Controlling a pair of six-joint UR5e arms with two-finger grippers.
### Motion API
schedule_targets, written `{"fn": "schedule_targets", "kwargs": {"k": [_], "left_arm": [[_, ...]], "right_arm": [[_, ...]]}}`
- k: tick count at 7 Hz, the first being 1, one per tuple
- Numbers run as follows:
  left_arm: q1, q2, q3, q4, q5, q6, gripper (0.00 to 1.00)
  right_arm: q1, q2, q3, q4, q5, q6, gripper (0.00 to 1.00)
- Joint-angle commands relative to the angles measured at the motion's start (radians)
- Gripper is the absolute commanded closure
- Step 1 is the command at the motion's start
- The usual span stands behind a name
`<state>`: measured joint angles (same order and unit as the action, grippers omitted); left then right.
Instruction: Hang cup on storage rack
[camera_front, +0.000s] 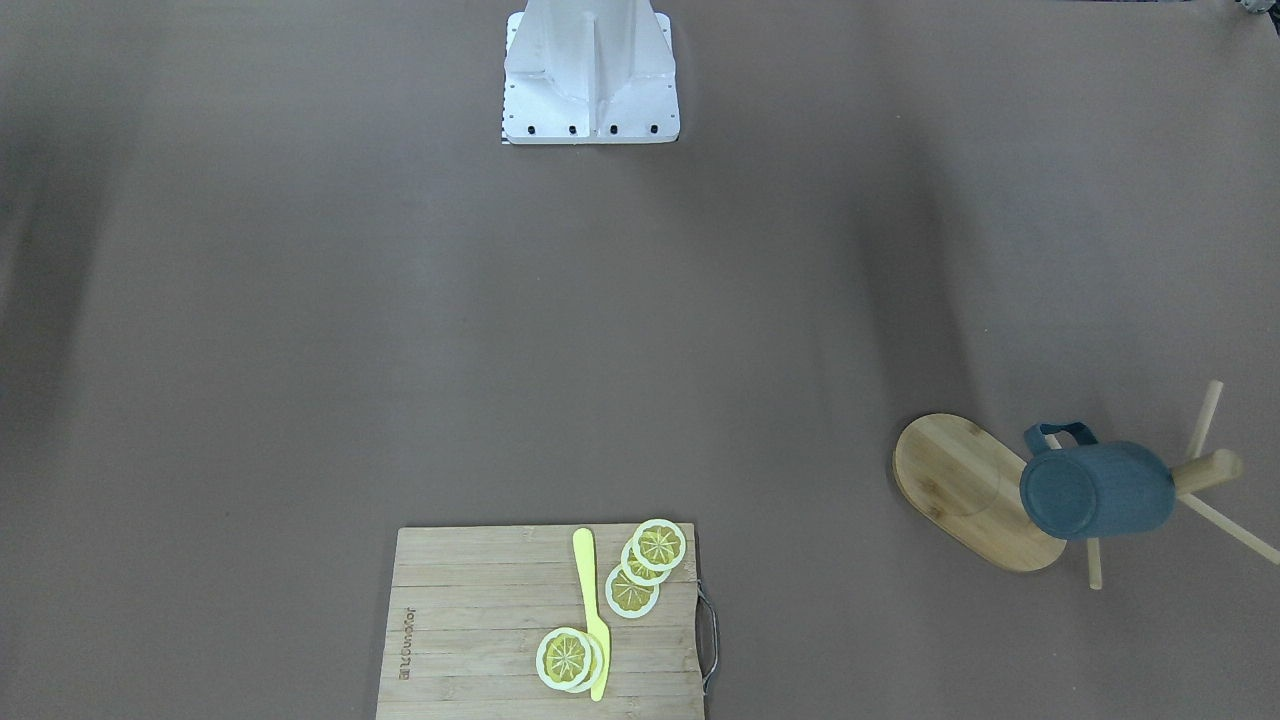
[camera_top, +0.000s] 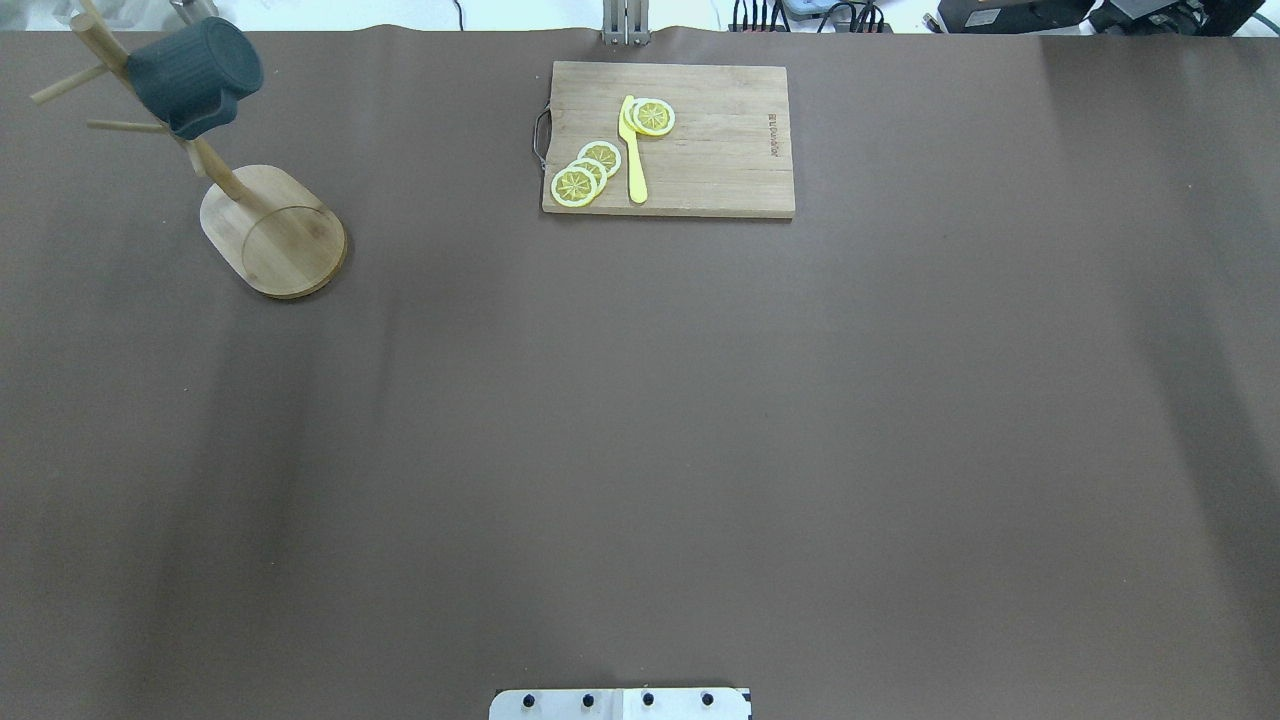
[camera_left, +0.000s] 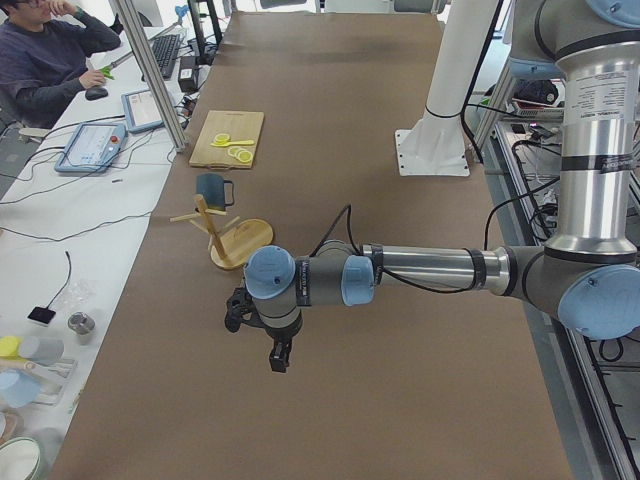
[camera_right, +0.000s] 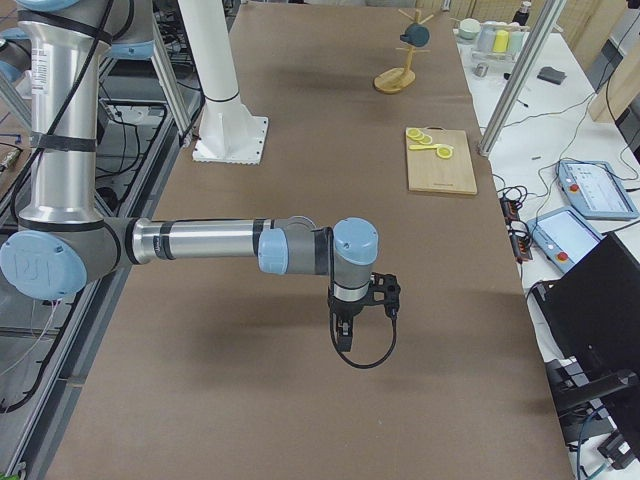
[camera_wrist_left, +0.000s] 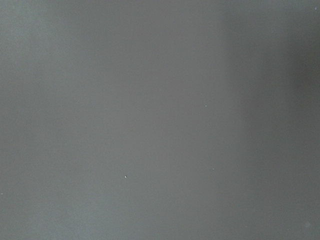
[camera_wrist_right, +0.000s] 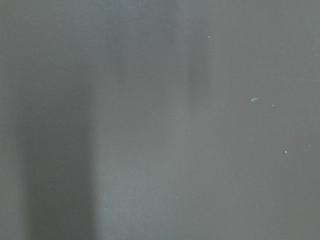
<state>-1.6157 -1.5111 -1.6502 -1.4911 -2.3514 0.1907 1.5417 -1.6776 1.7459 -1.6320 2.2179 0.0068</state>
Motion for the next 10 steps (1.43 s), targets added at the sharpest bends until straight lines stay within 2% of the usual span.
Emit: {"fn": "schedule_targets", "kwargs": {"k": [1, 9, 10], "left_arm": [[0.000, 0.009, -0.002, 0.000, -0.005, 0.001, 0.01], [0.000, 0.008, -0.019, 0.000, 0.007, 0.001, 0.01], [-0.001, 0.011, -0.038, 0.000, 0.053, -0.001, 0.01]], "right_arm": [[0.000, 0.002, -0.009, 0.000, -0.017, -0.001, 0.00], [0.000, -0.001, -0.005, 0.000, -0.020, 0.009, 0.00], [0.000, -0.001, 0.003, 0.001, -0.020, 0.007, 0.00]]}}
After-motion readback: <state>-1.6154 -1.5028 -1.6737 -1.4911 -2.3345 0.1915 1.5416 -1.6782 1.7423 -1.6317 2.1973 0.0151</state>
